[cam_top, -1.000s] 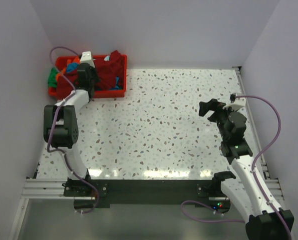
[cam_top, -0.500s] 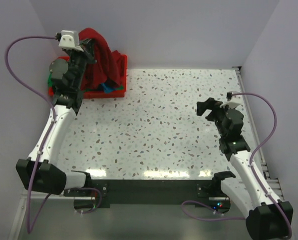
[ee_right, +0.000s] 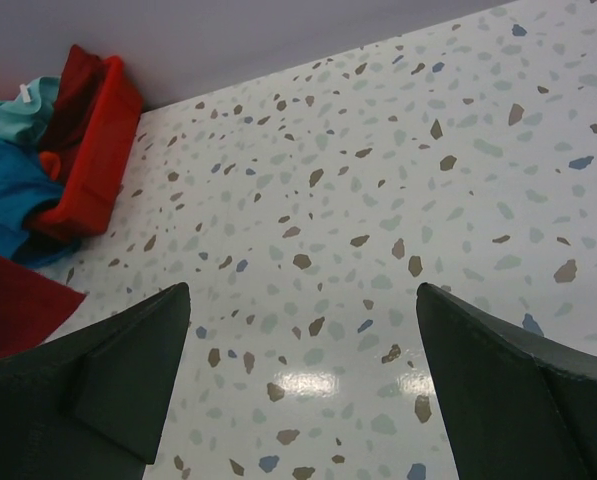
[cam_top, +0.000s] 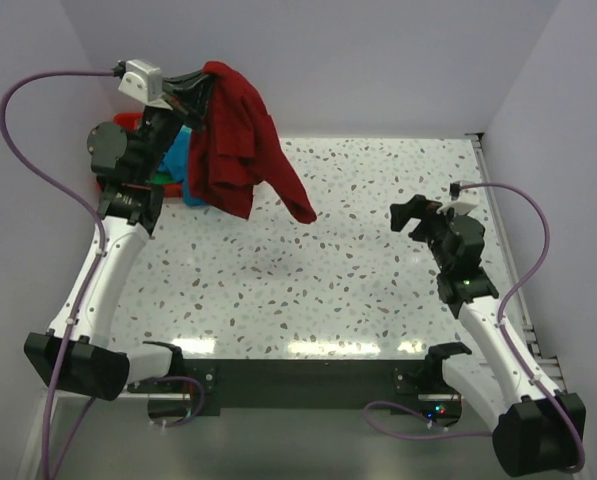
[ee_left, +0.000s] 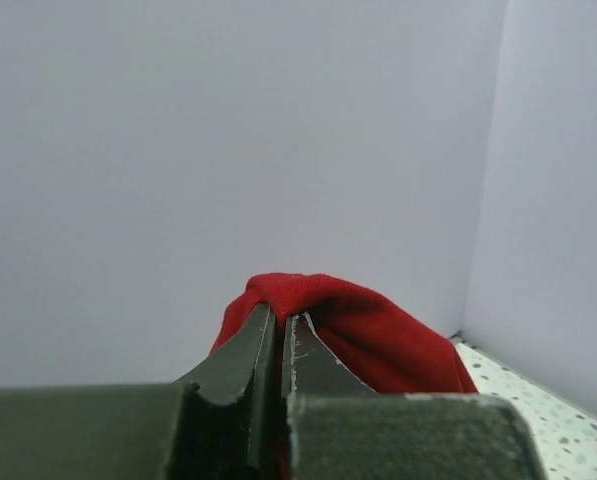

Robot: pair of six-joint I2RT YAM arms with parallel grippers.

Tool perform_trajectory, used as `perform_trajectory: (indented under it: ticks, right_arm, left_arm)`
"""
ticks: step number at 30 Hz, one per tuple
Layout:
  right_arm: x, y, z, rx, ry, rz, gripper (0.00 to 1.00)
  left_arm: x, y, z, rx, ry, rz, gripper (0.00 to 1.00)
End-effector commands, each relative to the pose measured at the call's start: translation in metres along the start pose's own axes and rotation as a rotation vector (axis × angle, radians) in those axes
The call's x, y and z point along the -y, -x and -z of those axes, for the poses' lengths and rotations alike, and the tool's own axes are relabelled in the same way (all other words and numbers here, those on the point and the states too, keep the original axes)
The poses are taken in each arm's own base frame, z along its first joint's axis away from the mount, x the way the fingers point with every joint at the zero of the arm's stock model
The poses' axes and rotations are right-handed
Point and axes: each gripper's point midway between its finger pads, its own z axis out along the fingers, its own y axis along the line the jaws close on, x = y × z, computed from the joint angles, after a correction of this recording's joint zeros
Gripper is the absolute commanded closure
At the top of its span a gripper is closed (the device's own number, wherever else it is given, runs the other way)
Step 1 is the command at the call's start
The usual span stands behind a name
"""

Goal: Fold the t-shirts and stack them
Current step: Move the tshirt to the center of the board, then flatten the tshirt out

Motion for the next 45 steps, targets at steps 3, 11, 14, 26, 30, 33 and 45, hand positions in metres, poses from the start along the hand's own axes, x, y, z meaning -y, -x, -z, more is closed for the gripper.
perform_trajectory:
  ticks: [3,11,14,26,30,33,45]
  right_arm:
    - [-0.010,0.018,0.001,0.058,0.034,-0.012,0.01]
    - [-0.008,0.008,-0.007,0.023,0.029,-0.015,0.01]
    - [-0.018,0.000,-0.012,-0.019,0.084,-0.027,0.03]
    - [-0.097,-0.087,-0.051,-0.292,0.257,0.078,0.09]
    - [-0.111,-0.133,-0.070,-0.417,0.304,0.062,0.13]
    - [-0.133,-0.151,-0.071,-0.471,0.392,0.036,0.19]
    - [-0.161,-0.211,-0.077,-0.600,0.446,0.055,0.24]
  left_arm:
    - [0.056,-0.005,0.013,0.040,-0.237,0.106,1.00]
    - [0.081,-0.183,0.038,-0.300,-0.217,0.305,0.67]
    - [0.046,-0.271,0.065,-0.482,0.011,0.303,0.17]
    - [0.048,-0.359,0.193,-0.733,0.258,0.227,0.17]
    - [0.053,-0.371,0.226,-0.782,0.289,0.231,0.18]
    - [0.053,-0.381,0.247,-0.820,0.308,0.233,0.22]
    - [0.072,-0.393,0.249,-0.807,0.219,0.304,0.25]
